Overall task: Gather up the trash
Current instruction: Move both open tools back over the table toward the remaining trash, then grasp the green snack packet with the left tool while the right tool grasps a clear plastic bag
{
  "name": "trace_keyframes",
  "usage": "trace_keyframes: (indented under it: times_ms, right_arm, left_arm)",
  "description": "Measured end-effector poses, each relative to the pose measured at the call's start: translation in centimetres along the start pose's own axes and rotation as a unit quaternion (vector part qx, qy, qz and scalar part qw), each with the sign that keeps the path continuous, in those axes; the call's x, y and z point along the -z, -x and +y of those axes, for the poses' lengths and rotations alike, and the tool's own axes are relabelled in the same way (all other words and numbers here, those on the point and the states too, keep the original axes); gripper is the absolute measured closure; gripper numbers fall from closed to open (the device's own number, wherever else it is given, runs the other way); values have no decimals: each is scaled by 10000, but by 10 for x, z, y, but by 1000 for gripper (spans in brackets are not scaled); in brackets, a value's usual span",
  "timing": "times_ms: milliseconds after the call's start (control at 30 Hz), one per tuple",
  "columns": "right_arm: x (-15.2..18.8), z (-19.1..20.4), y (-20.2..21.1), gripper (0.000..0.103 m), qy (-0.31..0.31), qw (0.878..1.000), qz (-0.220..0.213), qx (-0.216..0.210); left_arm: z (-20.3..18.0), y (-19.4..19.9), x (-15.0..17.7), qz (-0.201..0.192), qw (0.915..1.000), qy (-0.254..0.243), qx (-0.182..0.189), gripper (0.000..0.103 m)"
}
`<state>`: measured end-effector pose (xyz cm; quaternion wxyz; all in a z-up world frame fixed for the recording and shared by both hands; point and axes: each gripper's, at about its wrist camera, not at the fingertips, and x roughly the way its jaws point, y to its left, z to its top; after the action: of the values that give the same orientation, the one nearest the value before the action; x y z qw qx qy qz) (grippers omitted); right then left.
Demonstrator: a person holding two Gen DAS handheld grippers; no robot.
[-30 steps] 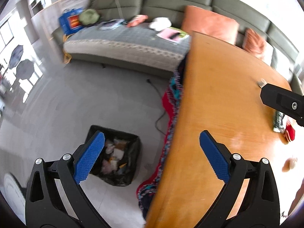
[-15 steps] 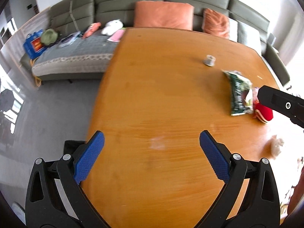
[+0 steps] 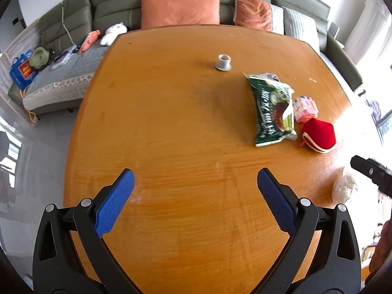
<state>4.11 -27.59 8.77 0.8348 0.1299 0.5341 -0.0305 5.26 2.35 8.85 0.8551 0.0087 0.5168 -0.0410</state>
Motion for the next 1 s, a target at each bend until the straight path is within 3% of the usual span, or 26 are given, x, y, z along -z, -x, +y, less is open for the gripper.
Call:
trace_keyframes:
  times_ms: [200,300,333,367,400,433,700,1000]
  right_arm:
    - [10,-34,-24,18,-188,9982,317,478]
    - [13,-44,-42,18,-317,9967,585,467]
    - [13,-46,-46,22,-319,9966,613,460]
    - [13,-48,-50,32,-316,9966,623,436]
    - [12,-51,-52,48,-320,9968,615,404]
    - [10,-54,-51,53,-388,9973,549,301]
    - [-39,-68,-29,56,-658,9975,-259,43]
    - [-81,-67,-45,55,-698,9969,-318,-163]
  left_arm:
    - [-19,-12,-10,125,9998,-54,108,6]
    - [-29,-16,-15,161,9997,-149,102,6]
    - [-32,-18,-17,172,9996,-182,95,6]
    - [-35,-19,-19,182,9996,-221,72,6]
    - [-37,-21,-20,191,9995,-241,52,6]
    - [-39,-23,-22,205,9995,-255,41,6]
    - [-60,-47,-41,412,9988,-193,165,6]
    - [-95,-84,-68,606,9969,-421,264,6]
